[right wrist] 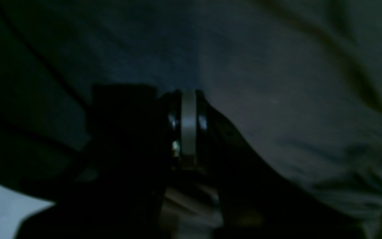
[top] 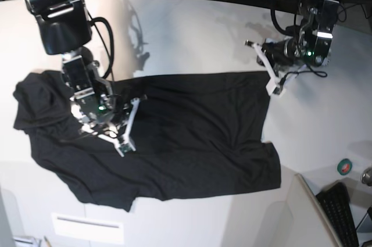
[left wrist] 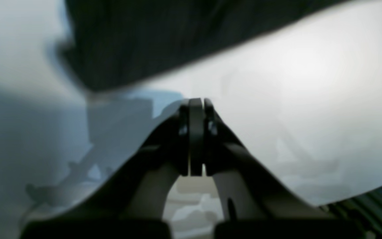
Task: Layout the t-shirt on the table in an organized manner, then fold the t-shirt properly
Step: 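Release the shirt and move both grippers to new grasp points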
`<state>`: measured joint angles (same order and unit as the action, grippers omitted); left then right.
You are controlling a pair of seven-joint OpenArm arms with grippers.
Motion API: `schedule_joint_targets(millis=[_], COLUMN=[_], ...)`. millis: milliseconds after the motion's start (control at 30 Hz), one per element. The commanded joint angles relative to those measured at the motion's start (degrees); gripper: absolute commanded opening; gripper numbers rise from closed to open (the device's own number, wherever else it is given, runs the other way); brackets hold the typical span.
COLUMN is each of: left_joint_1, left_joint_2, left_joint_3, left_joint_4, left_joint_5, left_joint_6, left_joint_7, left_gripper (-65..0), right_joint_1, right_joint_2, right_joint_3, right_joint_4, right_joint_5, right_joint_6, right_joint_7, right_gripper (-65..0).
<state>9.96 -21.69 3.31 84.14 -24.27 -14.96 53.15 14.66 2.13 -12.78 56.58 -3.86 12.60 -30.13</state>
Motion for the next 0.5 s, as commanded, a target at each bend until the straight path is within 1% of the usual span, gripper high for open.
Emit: schedule_joint_targets(millis=[0,100,167,233,333,400,467], left_joint_1=[0.6,2.7,1.8,-1.6,-7.2,-9.4,-10.1], left_joint_2=[-1.5,-1.4,-0.2,-0.2,-0.4,-0.4,-0.4], left_joint_3=[-0.5,-5.7,-8.7,-8.7,-8.7,-8.8,-9.4], left_joint_4=[2.5,6.4,7.2,6.5,3.7,3.0,2.5], left_joint_5=[-1.3,-1.3,-0.9,-0.7,-0.7,-0.7,-0.7], left_joint_6=[-0.4,-0.4,-0.4,-0.4,-0.4,-0.4,-0.4], left_joint_7=[-0.9,-0.6,-0.4,2.5,9.1,11.0,11.2], left_gripper=[-65.0,-65.0,-65.0,-65.0,-65.0,-65.0,-65.0], right_joint_1=[2.0,2.4,2.4,2.4,1.7,1.3,1.1], right_joint_2=[-0.3,-0.5,-0.5,-0.5,-0.4,-0.3,-0.3], right_joint_3=[0.0,-0.1,-0.1,-0.1,-0.1,-0.1,0.2], right_joint_4=[-0.2,-1.4,-1.5,-1.5,-1.5,-1.4,-1.4], right_joint_5=[0.1,0.1,0.0,0.0,0.0,0.0,0.0], right_joint_6=[-0.1,-0.1,-0.1,-0.1,-0.1,-0.1,-0.1], right_joint_7=[1.0,1.0,1.0,0.9,0.8,0.8,0.8], right_gripper=[-65.0,-65.0,-65.0,-65.0,-65.0,-65.0,-65.0])
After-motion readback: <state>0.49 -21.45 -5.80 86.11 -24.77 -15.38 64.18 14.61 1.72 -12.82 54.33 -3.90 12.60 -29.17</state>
